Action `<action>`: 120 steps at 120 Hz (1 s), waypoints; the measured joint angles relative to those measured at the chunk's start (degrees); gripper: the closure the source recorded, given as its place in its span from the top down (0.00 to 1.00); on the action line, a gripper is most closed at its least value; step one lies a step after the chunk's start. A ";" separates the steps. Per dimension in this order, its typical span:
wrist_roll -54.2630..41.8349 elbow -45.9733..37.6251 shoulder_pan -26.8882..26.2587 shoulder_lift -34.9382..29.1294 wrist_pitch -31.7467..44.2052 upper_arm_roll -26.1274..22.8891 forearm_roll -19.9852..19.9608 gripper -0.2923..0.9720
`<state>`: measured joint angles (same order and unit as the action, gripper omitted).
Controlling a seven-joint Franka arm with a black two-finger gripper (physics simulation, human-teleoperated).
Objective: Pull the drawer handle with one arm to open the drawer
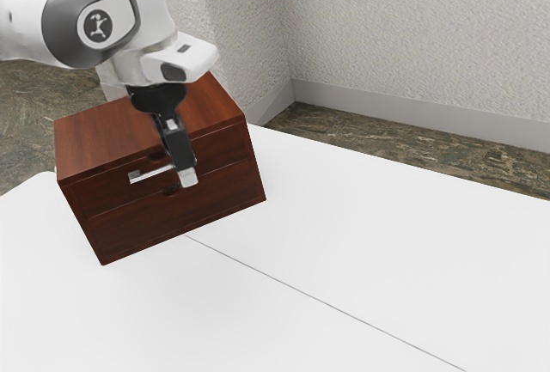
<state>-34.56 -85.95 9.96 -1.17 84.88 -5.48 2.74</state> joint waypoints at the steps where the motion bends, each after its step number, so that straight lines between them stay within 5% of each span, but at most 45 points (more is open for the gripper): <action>1: -0.18 0.00 -0.12 0.02 0.07 0.00 0.00 0.77; 47: -6.37 -3.08 -5.03 -2.25 1.83 0.79 1.07 0.77; 68: -7.32 -9.11 -1.24 -5.07 5.52 1.89 2.66 0.77; 120: -6.10 -13.60 -1.57 -5.10 14.35 2.20 9.62 0.71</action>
<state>-40.65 -99.55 8.38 -6.26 99.23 -3.27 12.36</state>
